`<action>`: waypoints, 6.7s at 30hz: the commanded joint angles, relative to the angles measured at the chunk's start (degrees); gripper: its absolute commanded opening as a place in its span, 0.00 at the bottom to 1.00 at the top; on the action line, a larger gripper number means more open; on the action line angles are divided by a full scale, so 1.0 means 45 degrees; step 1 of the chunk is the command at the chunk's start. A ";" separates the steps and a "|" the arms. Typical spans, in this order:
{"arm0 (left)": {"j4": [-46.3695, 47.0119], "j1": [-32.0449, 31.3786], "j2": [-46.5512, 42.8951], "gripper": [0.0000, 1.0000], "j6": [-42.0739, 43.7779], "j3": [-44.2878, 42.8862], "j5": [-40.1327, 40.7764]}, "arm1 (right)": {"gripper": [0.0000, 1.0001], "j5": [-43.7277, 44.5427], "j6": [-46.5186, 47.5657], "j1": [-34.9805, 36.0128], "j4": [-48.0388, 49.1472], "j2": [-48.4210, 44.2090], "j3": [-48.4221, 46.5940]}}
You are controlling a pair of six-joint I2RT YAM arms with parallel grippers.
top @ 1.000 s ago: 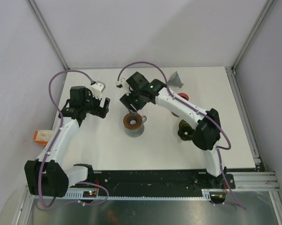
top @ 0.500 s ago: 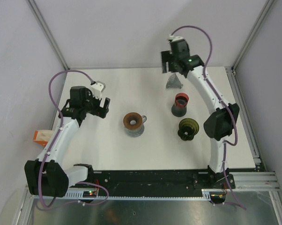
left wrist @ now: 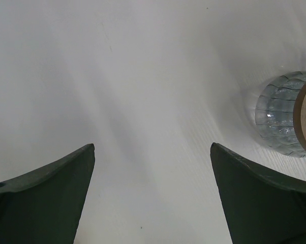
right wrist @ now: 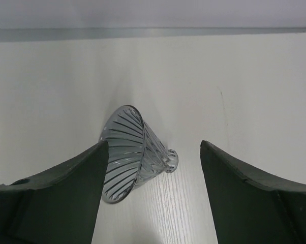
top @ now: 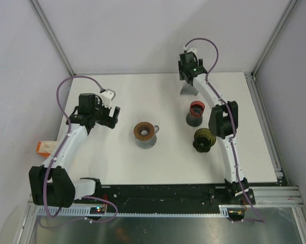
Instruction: Place the coffee filter in the dripper
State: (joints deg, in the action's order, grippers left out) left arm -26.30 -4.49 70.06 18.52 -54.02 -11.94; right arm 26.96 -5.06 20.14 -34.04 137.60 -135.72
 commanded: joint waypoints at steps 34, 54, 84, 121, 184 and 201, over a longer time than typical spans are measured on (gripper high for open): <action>-0.0115 0.0017 -0.0367 1.00 0.0398 -0.0971 0.0313 | 0.00 -0.0873 0.0293 0.0044 0.1188 -0.3061 0.1034; -0.1344 -0.0239 -0.0689 0.89 -0.3727 -0.5220 -0.4360 | 0.00 -1.1109 -0.3601 0.3098 0.2190 -0.7079 0.6169; -0.1351 -0.3104 0.0717 0.33 -0.4151 -0.2778 -0.2816 | 0.00 -1.1384 -0.4403 0.4486 0.4645 -0.8803 1.0753; -0.1356 -0.3191 0.1447 0.00 -0.3316 -0.2284 -0.2888 | 0.00 -1.0375 -0.3209 0.4517 0.5298 -0.7709 1.1614; -0.1215 -0.3357 0.2877 0.00 -0.1072 -0.0724 -0.2990 | 0.00 -0.8058 -0.1832 0.5052 0.7818 -0.8401 1.5180; -0.1239 -0.3362 0.2524 0.05 -0.1810 -0.1824 -0.2980 | 0.20 -0.8269 -0.2005 0.5041 0.7429 -0.8454 1.4482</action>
State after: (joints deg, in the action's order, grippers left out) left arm -24.29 -18.39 80.73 11.33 -62.37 -27.11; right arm -12.43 -16.62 42.19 3.46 99.18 -69.56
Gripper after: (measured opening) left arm 0.050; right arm 0.184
